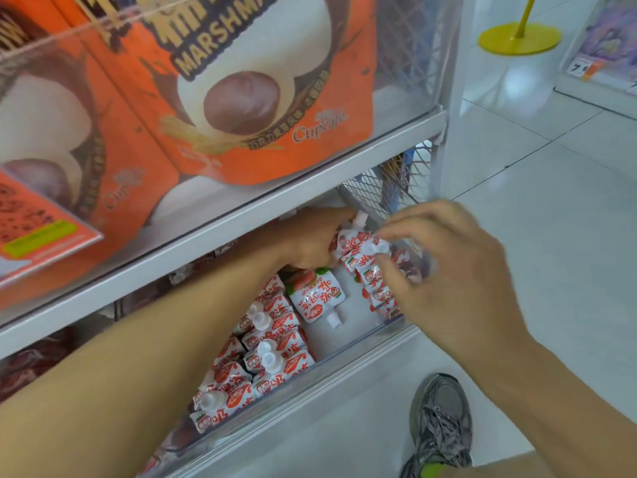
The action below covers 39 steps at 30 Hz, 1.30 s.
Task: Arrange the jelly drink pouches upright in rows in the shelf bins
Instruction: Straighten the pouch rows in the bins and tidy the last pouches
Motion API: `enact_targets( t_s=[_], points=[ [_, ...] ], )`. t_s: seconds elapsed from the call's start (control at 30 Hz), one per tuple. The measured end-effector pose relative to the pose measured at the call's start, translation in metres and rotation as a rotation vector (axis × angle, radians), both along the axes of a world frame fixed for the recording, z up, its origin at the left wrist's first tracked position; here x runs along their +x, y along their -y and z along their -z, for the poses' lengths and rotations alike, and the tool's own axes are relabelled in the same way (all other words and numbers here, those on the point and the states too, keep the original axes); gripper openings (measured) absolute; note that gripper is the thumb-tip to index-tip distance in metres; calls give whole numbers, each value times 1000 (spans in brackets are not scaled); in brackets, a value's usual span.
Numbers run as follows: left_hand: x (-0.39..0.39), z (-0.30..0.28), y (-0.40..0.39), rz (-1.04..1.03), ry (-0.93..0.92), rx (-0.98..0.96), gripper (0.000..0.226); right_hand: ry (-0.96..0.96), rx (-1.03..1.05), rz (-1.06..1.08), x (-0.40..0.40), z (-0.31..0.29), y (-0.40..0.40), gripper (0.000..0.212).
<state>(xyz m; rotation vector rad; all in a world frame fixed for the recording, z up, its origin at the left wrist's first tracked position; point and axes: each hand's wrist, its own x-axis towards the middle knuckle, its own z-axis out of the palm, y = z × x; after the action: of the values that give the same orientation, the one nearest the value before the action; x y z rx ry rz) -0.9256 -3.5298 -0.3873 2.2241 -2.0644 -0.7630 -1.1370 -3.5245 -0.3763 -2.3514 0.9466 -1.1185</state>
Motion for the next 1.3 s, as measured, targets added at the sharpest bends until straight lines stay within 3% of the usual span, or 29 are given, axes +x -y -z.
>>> enact_targets(
  t_s=[0.1, 0.17, 0.27, 0.47, 0.7, 0.9, 1.17, 1.3],
  points=[
    [1, -1, 7, -50, -2, -42, 76, 110, 73, 138, -18, -4, -1, 42],
    [1, 0, 9, -99, -144, -120, 68, 12, 259, 149, -26, 7, 8, 65],
    [-2, 9, 3, -113, -288, -162, 53, -85, 416, 122, -27, 18, 19, 79],
    [-8, 23, -14, -99, -489, -86, 65, -126, 466, 72, -21, 21, 25, 72],
    [-31, 9, -17, -115, -390, 64, 92, -145, 458, 79, -14, 20, 27, 66],
    [-17, 11, -19, -160, -467, -22, 108, -177, 514, 36, -19, 13, 34, 69],
    [-2, -8, -22, -27, 13, -120, 33, -196, 546, 0, -21, 9, 39, 67],
    [15, -22, -23, -118, 191, -245, 51, -208, 541, -4, -21, 6, 40, 70]
  ],
)
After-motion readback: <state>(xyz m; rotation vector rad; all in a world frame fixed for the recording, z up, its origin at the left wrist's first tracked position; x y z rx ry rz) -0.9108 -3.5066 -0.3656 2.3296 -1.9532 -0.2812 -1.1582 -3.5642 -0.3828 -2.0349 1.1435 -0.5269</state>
